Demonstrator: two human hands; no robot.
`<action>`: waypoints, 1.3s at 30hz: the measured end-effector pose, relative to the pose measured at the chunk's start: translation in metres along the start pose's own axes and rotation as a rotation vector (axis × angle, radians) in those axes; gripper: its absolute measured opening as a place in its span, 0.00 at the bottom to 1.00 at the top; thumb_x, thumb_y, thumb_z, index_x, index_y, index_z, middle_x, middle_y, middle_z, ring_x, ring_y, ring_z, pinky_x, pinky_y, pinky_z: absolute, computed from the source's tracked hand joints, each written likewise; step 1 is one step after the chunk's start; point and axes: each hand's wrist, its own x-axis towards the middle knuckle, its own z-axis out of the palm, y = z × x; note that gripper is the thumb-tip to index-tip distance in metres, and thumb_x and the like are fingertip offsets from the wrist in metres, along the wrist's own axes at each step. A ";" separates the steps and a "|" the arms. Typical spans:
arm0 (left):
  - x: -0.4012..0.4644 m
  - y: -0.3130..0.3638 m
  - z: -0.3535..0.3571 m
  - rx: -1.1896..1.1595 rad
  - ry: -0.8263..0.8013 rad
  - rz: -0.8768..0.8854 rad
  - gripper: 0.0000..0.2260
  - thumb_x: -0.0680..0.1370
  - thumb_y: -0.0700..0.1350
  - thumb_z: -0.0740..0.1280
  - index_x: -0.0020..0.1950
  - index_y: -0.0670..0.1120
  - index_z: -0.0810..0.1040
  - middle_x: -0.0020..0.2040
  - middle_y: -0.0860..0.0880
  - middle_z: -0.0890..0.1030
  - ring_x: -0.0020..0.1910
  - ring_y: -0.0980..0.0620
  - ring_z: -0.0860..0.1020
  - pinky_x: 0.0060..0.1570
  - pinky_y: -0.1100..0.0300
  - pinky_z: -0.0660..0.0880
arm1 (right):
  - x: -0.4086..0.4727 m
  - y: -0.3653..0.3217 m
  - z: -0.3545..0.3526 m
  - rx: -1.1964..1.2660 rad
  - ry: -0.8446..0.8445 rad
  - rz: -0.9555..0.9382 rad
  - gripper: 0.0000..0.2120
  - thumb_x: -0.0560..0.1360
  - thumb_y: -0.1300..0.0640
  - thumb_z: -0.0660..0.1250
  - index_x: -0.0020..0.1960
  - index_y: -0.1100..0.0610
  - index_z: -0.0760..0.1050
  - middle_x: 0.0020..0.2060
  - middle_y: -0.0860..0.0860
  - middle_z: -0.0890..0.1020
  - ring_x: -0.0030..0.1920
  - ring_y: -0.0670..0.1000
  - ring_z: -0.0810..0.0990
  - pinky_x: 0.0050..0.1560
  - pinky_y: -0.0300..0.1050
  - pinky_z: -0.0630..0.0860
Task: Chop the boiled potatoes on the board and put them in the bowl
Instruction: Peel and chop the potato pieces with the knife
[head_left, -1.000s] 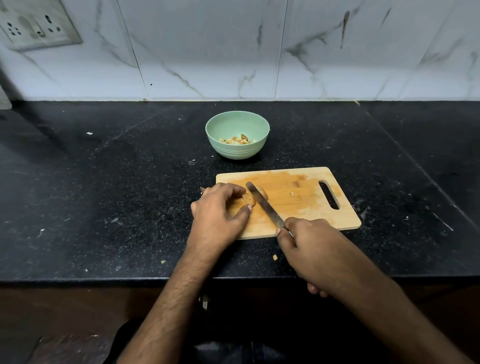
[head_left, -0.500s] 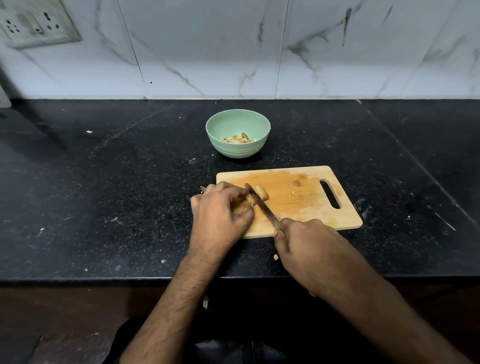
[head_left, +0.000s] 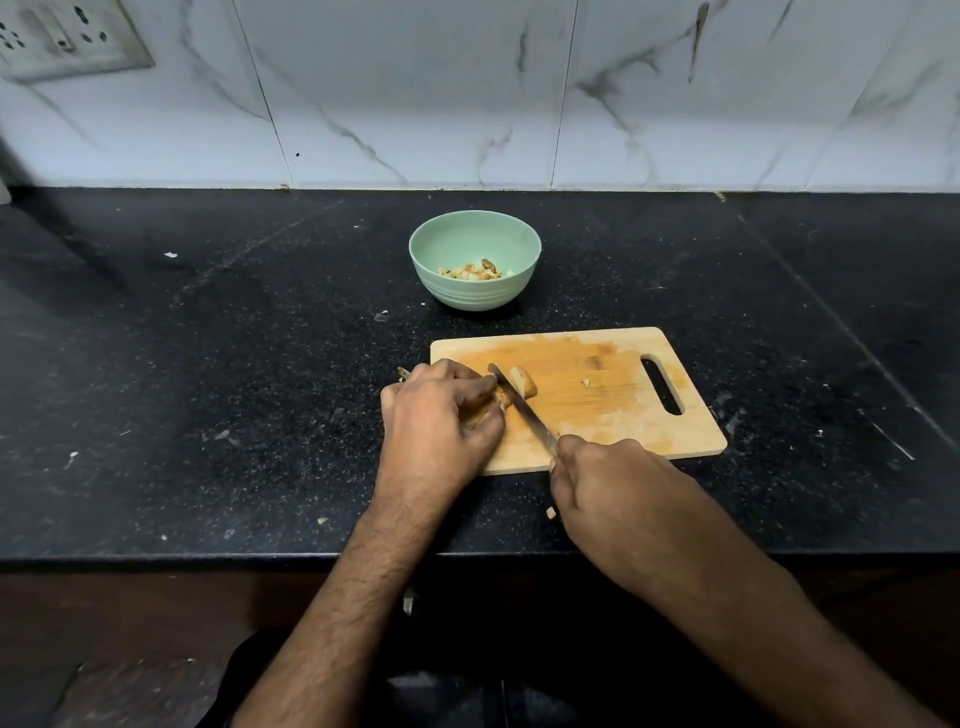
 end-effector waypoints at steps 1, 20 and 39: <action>0.001 0.000 0.000 -0.004 0.001 0.001 0.14 0.75 0.51 0.73 0.61 0.53 0.84 0.53 0.58 0.80 0.56 0.57 0.74 0.65 0.49 0.65 | 0.002 -0.001 0.001 -0.009 0.001 0.000 0.15 0.85 0.48 0.51 0.64 0.50 0.72 0.35 0.46 0.72 0.37 0.50 0.74 0.38 0.46 0.71; -0.001 0.001 0.003 0.021 0.011 -0.046 0.13 0.77 0.52 0.72 0.61 0.54 0.84 0.56 0.58 0.80 0.58 0.56 0.73 0.59 0.57 0.59 | -0.024 0.017 -0.009 0.003 -0.074 0.046 0.14 0.84 0.45 0.51 0.44 0.47 0.68 0.33 0.47 0.75 0.30 0.44 0.72 0.39 0.45 0.73; -0.001 0.000 0.003 -0.018 -0.043 -0.041 0.21 0.77 0.53 0.71 0.70 0.56 0.77 0.54 0.56 0.75 0.57 0.56 0.70 0.58 0.56 0.60 | -0.007 0.009 -0.004 0.060 -0.053 0.093 0.17 0.84 0.45 0.51 0.58 0.51 0.74 0.39 0.49 0.79 0.30 0.47 0.75 0.42 0.52 0.83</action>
